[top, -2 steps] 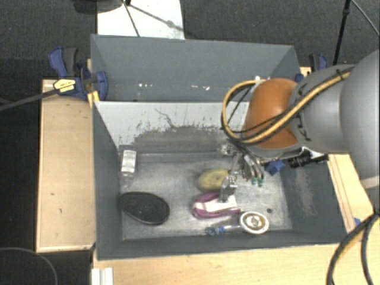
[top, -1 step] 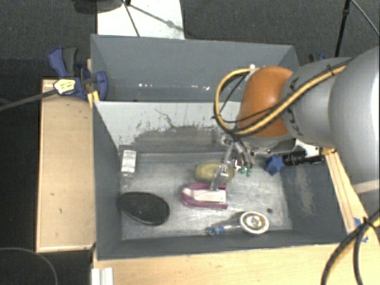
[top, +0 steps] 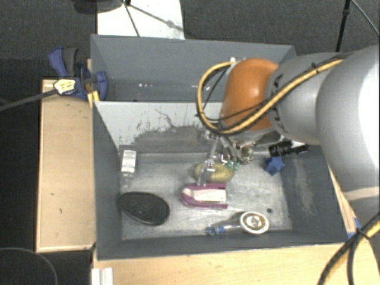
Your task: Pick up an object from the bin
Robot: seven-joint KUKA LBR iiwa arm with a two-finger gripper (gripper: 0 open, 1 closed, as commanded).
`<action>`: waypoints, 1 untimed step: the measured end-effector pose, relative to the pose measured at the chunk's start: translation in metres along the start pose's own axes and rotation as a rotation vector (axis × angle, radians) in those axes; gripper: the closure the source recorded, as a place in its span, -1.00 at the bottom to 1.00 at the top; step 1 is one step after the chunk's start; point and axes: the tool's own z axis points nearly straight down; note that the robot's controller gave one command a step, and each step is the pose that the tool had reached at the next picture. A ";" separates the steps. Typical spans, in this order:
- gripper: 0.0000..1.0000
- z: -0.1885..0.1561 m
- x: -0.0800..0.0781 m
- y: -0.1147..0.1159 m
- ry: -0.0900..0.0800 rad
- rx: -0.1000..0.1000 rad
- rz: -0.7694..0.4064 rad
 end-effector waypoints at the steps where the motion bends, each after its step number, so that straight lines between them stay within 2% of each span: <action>1: -1.00 0.037 -0.011 -0.051 -0.003 -0.007 0.081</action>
Offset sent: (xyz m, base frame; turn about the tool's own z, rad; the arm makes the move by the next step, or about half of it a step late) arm -0.0045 -0.0546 -0.0419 0.0825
